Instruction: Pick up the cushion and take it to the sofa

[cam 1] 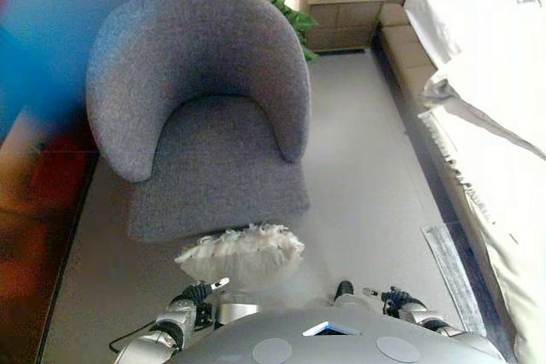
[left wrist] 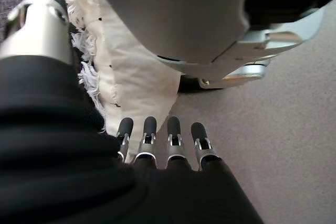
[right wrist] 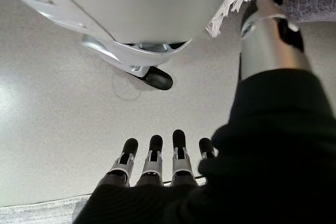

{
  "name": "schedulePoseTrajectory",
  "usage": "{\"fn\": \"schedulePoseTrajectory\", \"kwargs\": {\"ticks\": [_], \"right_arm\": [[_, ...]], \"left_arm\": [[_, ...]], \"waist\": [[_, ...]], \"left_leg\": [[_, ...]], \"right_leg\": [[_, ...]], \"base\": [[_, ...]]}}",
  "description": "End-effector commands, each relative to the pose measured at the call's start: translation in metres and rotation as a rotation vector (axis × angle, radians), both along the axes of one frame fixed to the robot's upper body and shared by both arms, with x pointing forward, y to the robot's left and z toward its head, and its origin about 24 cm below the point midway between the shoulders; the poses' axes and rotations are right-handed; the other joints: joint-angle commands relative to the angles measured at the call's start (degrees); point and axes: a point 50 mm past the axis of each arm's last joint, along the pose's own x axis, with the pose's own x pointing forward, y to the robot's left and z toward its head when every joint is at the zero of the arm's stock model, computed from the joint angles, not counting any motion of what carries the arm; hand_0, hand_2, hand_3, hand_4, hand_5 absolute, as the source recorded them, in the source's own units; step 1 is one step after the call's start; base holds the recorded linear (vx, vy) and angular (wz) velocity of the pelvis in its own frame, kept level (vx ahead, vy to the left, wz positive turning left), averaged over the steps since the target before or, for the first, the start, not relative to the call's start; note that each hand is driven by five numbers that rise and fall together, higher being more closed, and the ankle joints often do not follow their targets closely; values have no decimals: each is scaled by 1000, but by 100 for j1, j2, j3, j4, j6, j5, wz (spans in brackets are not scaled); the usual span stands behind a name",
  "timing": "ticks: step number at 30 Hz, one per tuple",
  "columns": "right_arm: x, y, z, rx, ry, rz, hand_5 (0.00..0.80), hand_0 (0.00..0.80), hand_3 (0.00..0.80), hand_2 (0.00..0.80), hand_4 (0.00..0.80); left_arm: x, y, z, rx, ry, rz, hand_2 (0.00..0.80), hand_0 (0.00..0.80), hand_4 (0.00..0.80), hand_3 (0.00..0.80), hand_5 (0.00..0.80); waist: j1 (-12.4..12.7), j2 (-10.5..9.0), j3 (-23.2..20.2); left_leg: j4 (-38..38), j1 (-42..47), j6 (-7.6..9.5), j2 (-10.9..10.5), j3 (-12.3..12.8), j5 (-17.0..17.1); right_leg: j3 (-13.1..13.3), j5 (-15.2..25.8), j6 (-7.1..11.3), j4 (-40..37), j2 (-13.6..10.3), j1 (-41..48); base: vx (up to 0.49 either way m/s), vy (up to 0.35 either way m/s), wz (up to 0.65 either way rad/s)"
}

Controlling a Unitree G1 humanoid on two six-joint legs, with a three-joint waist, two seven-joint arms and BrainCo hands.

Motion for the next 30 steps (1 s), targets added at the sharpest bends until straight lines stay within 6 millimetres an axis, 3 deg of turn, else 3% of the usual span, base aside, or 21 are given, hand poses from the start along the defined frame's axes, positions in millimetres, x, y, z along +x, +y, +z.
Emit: {"fn": "schedulePoseTrajectory", "kwargs": {"ticks": [1,4,7,9,11,13,18,22,24,27,30], "right_arm": [[13,1,1,-10,-21,-38,0,0,0,0,0],[9,4,0,-6,-19,-52,0,0,0,0,0],[8,9,-1,2,-37,-57,0,0,0,0,0],[10,11,-1,12,-53,-50,0,0,0,0,0],[11,12,-1,16,-75,-52,0,0,0,0,0],[12,11,0,18,-80,-48,0,0,0,0,0],[11,12,-1,45,-77,-58,0,0,0,0,0],[23,10,2,56,-98,-19,0,0,0,0,0],[25,9,2,55,-79,-2,0,0,0,0,0],[16,3,2,42,-56,-1,0,0,0,0,0],[19,-1,4,31,-89,-7,0,0,0,0,0]], "left_arm": [[26,8,7,23,-34,-71,0,0,0,0,0],[28,13,8,24,-36,-73,0,0,0,0,0],[34,18,11,42,-45,-73,0,0,0,0,0],[38,20,12,54,-46,-71,0,0,0,0,0],[42,22,14,62,-46,-85,0,0,0,0,0],[43,22,14,62,-44,-78,0,0,0,0,0],[36,19,12,62,-29,-64,0,0,0,0,0],[41,21,13,77,-50,-64,0,0,0,0,0],[42,22,14,85,-69,-14,0,0,0,0,0],[32,17,10,60,-61,-31,0,0,0,0,0],[25,12,7,53,-47,-67,0,0,0,0,0]], "waist": [[75,-264,289],[100,-342,339],[128,-423,345],[66,-466,348],[-49,-497,351],[-126,-521,343],[-178,-548,385],[-232,-509,524],[-215,-484,569],[-167,-407,472],[-158,-346,341]], "left_leg": [[546,-204,482,-197,-273,-443],[601,-246,601,-318,-319,-518],[649,-341,763,-441,-454,-563],[684,-387,910,-533,-558,-603],[657,-402,1077,-638,-693,-619],[628,-379,1183,-761,-779,-629],[620,-249,1272,-1031,-802,-704],[713,-259,1311,-1209,-824,-842],[785,-285,1340,-1257,-835,-884],[753,-21,1241,-1238,-859,-892],[663,144,1141,-1192,-795,-903]], "right_leg": [[32,-425,352,537,-649,-37],[116,-310,392,690,-824,-112],[267,-319,348,849,-786,-192],[586,-375,266,1094,-595,-311],[982,-468,175,1308,-258,-450],[1127,-549,107,1323,25,-498],[1230,-562,-13,924,457,-457],[1354,-258,18,724,493,-852],[1361,-297,-41,753,508,-848],[1048,-349,-178,663,483,-603],[841,-425,-285,454,503,-348]], "base": [[44,314,4],[42,259,6],[30,185,13],[48,141,17],[84,103,50],[117,90,63],[166,11,32],[92,-107,47],[136,-151,62],[241,-73,55],[227,-71,43]]}}
